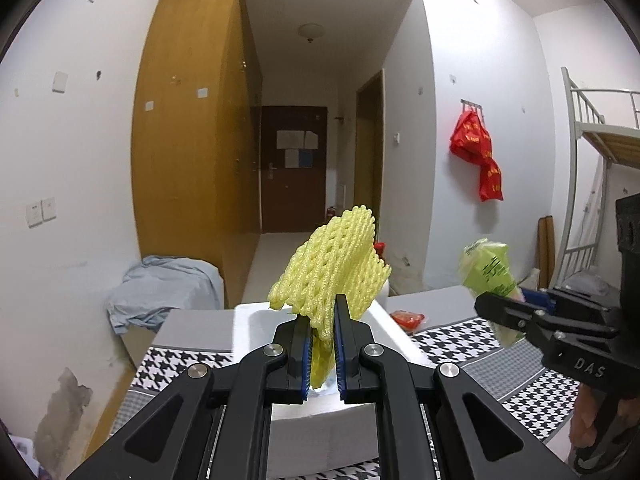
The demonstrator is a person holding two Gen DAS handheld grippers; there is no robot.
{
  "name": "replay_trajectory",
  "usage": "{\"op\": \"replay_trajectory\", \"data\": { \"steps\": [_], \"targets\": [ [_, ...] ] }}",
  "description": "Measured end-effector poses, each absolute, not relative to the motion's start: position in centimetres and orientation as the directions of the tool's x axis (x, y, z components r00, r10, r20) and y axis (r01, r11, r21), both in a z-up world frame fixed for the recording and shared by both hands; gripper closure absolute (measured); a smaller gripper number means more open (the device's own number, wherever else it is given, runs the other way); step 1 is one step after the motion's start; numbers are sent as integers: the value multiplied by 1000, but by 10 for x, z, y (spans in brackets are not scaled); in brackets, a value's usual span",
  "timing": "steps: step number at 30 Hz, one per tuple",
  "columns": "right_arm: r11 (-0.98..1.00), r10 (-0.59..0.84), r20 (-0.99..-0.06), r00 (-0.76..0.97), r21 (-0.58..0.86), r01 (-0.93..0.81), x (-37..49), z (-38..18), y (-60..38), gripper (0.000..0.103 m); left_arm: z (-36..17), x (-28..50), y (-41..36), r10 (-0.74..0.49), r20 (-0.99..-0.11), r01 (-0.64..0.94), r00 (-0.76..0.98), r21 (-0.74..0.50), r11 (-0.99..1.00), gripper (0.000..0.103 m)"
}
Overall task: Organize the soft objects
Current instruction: 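Carry the yellow sponge and green snack bag toward the white foam box, then lower the green snack bag into the foam box and open the right gripper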
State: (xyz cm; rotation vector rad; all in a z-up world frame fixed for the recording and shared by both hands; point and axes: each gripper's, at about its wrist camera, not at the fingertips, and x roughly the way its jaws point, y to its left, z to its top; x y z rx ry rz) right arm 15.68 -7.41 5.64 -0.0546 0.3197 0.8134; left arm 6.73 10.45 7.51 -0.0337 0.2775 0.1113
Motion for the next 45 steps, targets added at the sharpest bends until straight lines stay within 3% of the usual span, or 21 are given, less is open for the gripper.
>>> {"op": "replay_trajectory", "data": {
  "steps": [29, 32, 34, 36, 42, 45],
  "targets": [
    [613, 728, -457, 511, 100, -784, 179, 30, 24, 69, 62, 54, 162, 242, -305, -259, 921, -15, 966, 93],
    [618, 722, -463, 515, 95, -781, 182, 28, 28, 58, 63, 57, 160, 242, -306, -259, 921, -17, 966, 93],
    [620, 723, -456, 519, 97, -779, 183, 27, 28, 32, 62, 57, 162, 241, -307, -259, 921, -16, 966, 93],
    [625, 727, -443, 524, 112, -773, 184, 27, 24, 19, 62, 59, 162, 244, -312, -261, 918, -15, 965, 93],
    [618, 742, -426, 518, 136, -774, 184, 30, 15, 7, 60, 65, 163, 240, -326, -262, 914, -24, 965, 93],
    [622, 740, -421, 525, 128, -773, 182, 32, 13, 7, 60, 67, 162, 236, -327, -257, 915, -21, 966, 93]
  ]
}}
